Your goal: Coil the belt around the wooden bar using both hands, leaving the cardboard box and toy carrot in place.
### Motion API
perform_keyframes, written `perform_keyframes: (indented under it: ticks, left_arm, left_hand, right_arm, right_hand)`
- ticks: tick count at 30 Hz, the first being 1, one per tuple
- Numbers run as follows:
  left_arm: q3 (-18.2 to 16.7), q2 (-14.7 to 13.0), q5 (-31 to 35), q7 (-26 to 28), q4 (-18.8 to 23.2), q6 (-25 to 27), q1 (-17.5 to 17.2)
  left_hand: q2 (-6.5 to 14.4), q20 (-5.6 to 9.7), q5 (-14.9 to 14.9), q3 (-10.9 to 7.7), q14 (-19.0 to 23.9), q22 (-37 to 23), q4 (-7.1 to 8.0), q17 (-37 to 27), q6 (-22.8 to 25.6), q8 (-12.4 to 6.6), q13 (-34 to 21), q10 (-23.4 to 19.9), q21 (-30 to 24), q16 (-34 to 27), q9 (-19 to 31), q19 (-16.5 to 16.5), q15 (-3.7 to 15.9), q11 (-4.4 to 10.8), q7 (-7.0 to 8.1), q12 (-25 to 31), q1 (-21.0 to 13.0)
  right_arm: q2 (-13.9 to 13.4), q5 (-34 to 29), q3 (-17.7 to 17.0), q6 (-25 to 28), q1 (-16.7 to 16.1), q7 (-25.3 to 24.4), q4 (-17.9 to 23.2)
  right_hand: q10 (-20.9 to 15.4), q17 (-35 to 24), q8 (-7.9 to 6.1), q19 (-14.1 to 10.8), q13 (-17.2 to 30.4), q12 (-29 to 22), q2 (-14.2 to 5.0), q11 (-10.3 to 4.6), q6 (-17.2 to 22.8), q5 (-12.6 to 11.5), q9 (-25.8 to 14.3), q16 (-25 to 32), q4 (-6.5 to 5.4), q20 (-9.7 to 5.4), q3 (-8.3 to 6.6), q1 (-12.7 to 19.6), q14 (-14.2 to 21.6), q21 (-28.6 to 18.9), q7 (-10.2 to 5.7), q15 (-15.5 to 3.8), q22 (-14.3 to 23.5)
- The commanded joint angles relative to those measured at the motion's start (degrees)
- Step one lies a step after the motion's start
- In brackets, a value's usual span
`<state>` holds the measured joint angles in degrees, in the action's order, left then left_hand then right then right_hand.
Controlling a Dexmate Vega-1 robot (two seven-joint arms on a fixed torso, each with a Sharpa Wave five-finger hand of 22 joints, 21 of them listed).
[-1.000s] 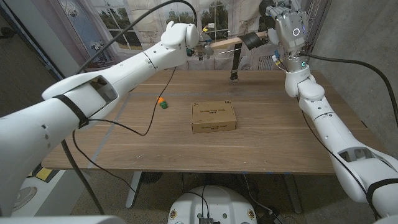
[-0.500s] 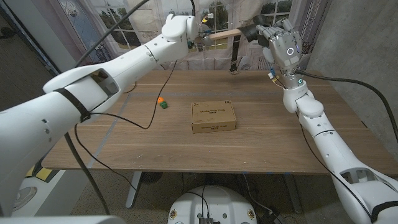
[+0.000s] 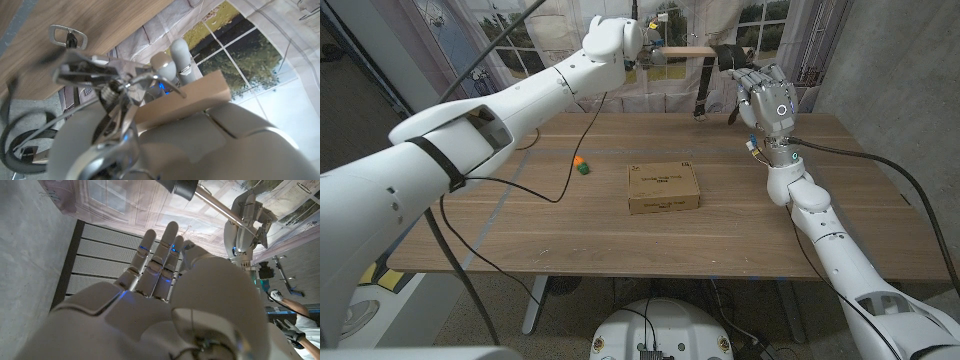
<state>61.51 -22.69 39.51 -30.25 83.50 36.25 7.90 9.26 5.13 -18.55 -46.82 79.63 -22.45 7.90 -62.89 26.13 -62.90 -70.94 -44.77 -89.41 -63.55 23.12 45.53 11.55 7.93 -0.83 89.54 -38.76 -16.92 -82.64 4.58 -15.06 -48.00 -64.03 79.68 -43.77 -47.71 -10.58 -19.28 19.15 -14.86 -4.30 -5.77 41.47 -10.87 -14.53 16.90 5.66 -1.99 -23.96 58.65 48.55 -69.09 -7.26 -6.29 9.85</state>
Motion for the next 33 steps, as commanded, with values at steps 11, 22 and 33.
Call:
perform_keyframes:
  ticks: [11,22,33]
  left_arm:
    - [-2.41,-3.94,4.5,5.08,11.8,0.5,-5.9]
    - [-3.52,-6.78,8.35,-1.95,22.01,4.5,-9.23]
    - [-6.17,-10.17,12.62,-7.62,32.37,8.76,-15.4]
  left_hand:
    - [0.37,4.31,-0.13,-0.27,0.48,-0.68,0.26,-0.45,0.21,-0.91,-0.12,-0.34,-0.24,-0.73,0.99,0.33,-0.04,0.03,-0.15,0.38,0.25]
    - [0.41,4.4,-0.18,-0.28,0.41,-0.56,0.35,-0.71,0.24,-1.05,-0.12,-0.34,-0.06,-1.12,0.94,0.44,0.02,0.05,-0.24,0.37,0.31]
    - [0.49,4.45,-0.17,-0.27,0.3,-0.58,0.37,-0.49,0.14,-1.13,-0.12,-0.3,-0.08,-0.97,0.93,0.38,0.04,0.06,-0.18,0.36,0.32]
  right_arm:
    - [-9.29,22.8,5.94,13.07,-7.5,0.03,7.29]
    - [-11.99,29.48,4.01,11.54,-10.35,0.03,11.89]
    - [-21.06,42.94,5.59,9.2,-14.55,1.12,19.52]
  right_hand:
    - [14.04,7.83,0.11,2.15,-1.16,4.34,3.13,3.02,-10.95,-0.74,1.31,-6.37,-6.3,3.45,3.03,-17.22,-14.07,5.66,2.0,-2.55,-0.22]
    - [17.27,10.24,-0.15,4.69,-1.7,4.38,5.17,3.61,-12.9,-1.02,1.69,-6.71,-7.62,5.76,4.67,-21.99,-19.2,8.62,2.32,-1.07,-0.24]
    - [23.12,13.88,-0.06,8.4,-2.94,4.47,8.26,3.93,-17.74,-2.3,2.24,-6.42,-10.05,10.95,7.91,-29.88,-25.7,13.59,2.15,0.71,-0.2]
